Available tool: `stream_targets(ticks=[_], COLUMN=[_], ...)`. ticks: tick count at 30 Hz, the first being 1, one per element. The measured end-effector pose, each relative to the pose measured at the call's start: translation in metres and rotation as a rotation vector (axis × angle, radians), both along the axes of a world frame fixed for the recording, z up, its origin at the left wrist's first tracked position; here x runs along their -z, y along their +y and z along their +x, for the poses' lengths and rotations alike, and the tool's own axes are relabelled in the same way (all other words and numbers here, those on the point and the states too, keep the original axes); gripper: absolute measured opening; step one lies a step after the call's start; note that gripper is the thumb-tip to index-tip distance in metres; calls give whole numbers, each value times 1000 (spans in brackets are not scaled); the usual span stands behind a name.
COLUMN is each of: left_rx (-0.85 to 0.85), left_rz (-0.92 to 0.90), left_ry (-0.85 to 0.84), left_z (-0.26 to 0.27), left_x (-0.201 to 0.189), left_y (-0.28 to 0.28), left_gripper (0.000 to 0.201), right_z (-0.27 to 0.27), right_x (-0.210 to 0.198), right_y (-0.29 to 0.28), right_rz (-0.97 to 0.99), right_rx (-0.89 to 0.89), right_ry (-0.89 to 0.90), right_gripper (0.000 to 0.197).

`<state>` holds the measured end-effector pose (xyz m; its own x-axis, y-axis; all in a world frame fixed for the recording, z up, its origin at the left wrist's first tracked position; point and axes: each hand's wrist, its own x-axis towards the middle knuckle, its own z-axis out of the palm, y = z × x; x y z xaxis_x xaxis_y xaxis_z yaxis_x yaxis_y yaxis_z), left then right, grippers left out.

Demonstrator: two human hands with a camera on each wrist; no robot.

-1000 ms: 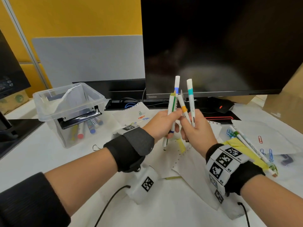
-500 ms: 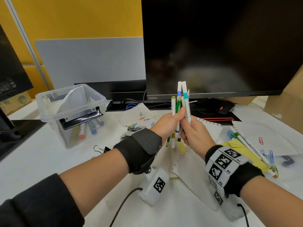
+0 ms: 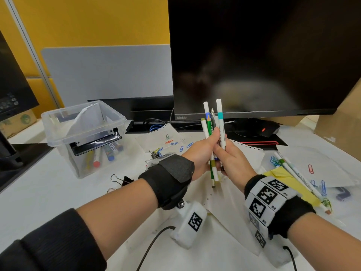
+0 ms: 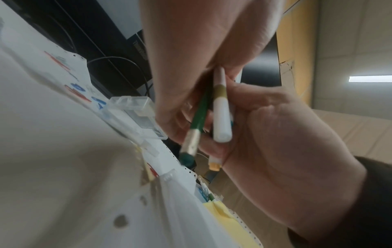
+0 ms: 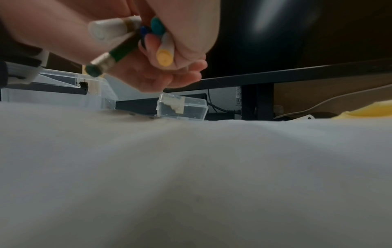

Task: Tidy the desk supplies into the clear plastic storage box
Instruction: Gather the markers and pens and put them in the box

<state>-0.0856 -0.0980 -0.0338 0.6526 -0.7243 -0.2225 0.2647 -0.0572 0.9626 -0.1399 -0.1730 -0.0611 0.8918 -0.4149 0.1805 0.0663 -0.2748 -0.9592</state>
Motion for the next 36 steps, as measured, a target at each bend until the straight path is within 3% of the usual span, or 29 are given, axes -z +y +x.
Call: stream_targets(ticks=[6, 10, 13, 17, 22, 25, 27, 31, 33, 36], left_rx=[-70, -75, -104, -177, -260, -343, -303, -162, -110, 46], left_rz=[67, 193, 237, 299, 348, 260, 160, 137, 112, 83], left_ry=[-92, -281, -429, -552, -656, -697, -637, -589, -599, -508], left_z=[3, 4, 6, 18, 35, 43, 46, 38, 32, 25], left_x=[4, 5, 2, 3, -1, -8, -12, -10, -5, -1], left_y=[-4, -3, 0, 6, 18, 26, 30, 30, 29, 26], left_gripper=[63, 70, 63, 53, 62, 53, 42, 24, 29, 60], right_z=[1, 1, 0, 1, 2, 4, 5, 7, 9, 8], right_x=[0, -1, 0, 0, -1, 0, 1, 4, 6, 7], right_y=[1, 1, 1, 4, 4, 2, 1, 0, -1, -3], right_rz=[-102, -89, -91, -95, 43, 31, 24, 5, -17, -20], right_rx=[45, 37, 22, 28, 78, 119, 137, 161, 179, 202], right_ry=[49, 89, 110, 129, 114, 119, 125, 107, 92, 71], right_gripper=[25, 14, 9, 19, 17, 16, 15, 11, 15, 18])
